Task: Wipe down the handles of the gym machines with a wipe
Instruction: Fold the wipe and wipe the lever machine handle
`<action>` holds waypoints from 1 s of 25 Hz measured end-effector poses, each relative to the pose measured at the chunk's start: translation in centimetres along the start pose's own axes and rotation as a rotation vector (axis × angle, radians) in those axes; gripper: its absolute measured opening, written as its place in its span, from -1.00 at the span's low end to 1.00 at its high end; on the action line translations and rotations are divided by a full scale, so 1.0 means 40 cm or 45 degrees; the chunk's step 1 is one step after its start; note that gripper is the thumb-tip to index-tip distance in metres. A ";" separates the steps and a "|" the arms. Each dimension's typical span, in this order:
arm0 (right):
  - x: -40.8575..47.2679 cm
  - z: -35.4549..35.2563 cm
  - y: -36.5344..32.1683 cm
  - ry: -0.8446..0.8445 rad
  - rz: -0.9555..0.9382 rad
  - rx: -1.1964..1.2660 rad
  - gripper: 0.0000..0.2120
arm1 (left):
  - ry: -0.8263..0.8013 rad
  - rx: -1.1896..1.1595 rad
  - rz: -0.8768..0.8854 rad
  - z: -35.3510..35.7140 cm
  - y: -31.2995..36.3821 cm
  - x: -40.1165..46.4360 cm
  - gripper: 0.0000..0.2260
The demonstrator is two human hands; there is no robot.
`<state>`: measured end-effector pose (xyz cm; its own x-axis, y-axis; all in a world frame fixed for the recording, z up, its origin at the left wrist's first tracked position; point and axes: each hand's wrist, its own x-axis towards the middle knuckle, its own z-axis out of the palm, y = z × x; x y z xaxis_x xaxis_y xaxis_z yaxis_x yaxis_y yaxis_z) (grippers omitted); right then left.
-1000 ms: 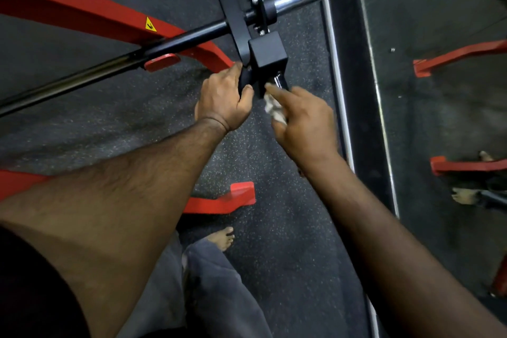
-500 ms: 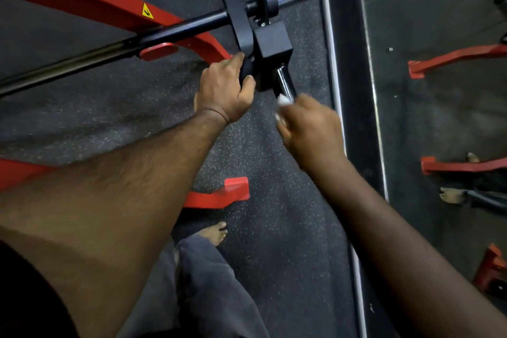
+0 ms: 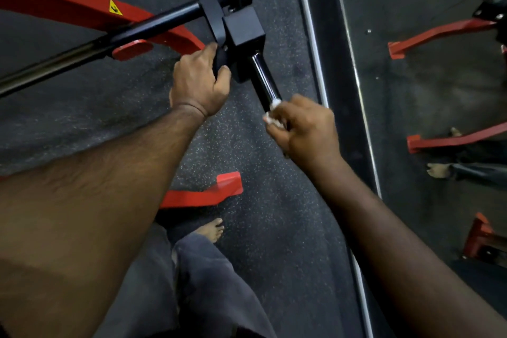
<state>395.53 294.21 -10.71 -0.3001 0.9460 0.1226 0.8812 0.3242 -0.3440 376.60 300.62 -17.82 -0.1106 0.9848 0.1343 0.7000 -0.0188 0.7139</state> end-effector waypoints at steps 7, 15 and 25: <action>0.073 0.049 -0.007 0.118 0.157 0.080 -0.89 | 0.052 0.074 0.034 0.010 -0.004 0.001 -0.62; 0.148 0.056 -0.024 0.153 0.110 0.015 -0.87 | 0.041 0.074 0.038 0.007 -0.003 0.000 -0.63; -0.074 0.060 -0.138 0.079 0.209 -0.060 -0.90 | 0.035 -0.409 -0.189 -0.003 -0.036 0.023 -0.73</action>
<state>390.68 289.63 -11.42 -0.1287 0.9836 0.1263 0.9333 0.1632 -0.3200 375.40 301.54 -18.65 -0.2162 0.9760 0.0279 0.4180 0.0667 0.9060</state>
